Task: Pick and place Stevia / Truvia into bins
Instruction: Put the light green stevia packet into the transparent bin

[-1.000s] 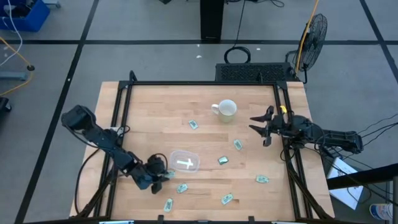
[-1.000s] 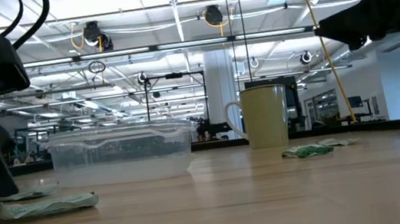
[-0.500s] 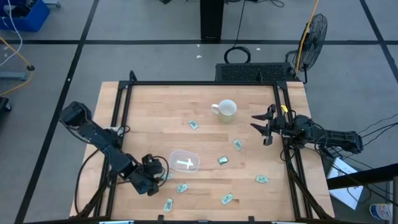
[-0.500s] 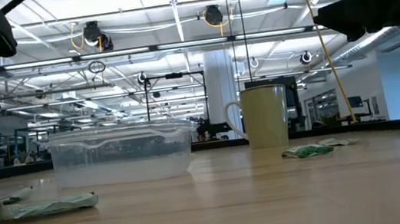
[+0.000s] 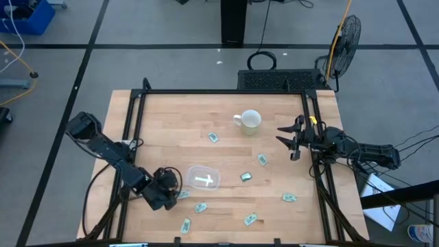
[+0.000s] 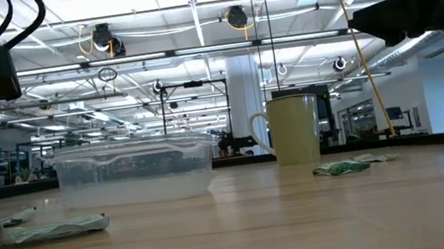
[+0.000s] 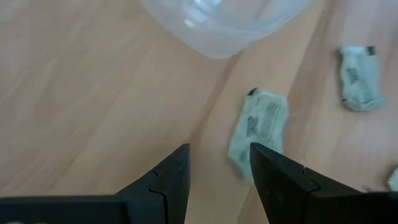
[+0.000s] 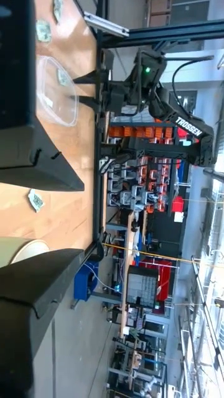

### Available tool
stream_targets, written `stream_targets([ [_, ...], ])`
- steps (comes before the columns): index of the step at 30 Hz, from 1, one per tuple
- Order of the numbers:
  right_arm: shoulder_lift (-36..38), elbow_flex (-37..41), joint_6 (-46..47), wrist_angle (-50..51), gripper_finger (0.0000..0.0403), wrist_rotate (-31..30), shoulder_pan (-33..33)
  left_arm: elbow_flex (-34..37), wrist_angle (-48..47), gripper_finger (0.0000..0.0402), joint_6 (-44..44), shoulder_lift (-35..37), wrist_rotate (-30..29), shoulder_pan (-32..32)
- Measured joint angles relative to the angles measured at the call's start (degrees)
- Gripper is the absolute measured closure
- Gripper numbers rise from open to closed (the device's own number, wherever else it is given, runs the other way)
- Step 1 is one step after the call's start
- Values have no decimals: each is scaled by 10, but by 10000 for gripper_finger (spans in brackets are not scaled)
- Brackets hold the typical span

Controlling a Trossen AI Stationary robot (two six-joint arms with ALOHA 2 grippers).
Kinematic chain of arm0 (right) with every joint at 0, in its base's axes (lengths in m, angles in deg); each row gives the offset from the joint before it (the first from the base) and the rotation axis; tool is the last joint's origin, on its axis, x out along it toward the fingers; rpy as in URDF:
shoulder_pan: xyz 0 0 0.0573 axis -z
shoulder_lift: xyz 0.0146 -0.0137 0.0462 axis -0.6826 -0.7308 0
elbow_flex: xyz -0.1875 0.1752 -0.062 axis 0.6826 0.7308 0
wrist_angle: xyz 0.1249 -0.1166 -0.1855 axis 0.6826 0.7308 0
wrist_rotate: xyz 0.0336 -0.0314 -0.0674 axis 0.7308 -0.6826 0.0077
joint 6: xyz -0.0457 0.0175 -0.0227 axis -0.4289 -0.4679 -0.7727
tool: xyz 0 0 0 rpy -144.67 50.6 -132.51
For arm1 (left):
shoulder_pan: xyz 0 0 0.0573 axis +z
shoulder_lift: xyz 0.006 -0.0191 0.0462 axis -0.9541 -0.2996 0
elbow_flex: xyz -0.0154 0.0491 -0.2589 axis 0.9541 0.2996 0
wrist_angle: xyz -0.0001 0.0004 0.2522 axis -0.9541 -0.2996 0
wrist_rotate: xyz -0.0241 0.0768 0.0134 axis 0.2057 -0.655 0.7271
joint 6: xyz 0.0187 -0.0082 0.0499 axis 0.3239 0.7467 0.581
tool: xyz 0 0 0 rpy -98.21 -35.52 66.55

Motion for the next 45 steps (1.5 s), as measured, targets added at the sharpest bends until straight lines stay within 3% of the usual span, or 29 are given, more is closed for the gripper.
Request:
stream_targets([
  [6, 0, 0, -1, 18, 248, 0, 0, 36, 71, 232, -2, 2, 12, -2],
  [18, 0, 0, -12, 25, 248, -1, 0, 73, 85, 237, 74, 3, 11, -23],
  [23, 0, 0, -13, 27, 248, -1, 0, 75, 83, 291, 130, 2, 13, -22],
  [30, 0, 0, -13, 47, 248, -1, 0, 76, 81, 390, 134, 2, 11, -22],
  [33, 0, 0, -19, 48, 248, -1, 0, 75, 90, 394, 176, 1, -3, -23],
  [37, 0, 0, -26, 44, 248, -2, 0, 54, 80, 398, 298, 14, -18, -14],
  [45, 0, 0, -40, 40, 248, -3, 0, -53, -17, 397, 422, 77, -92, 44],
])
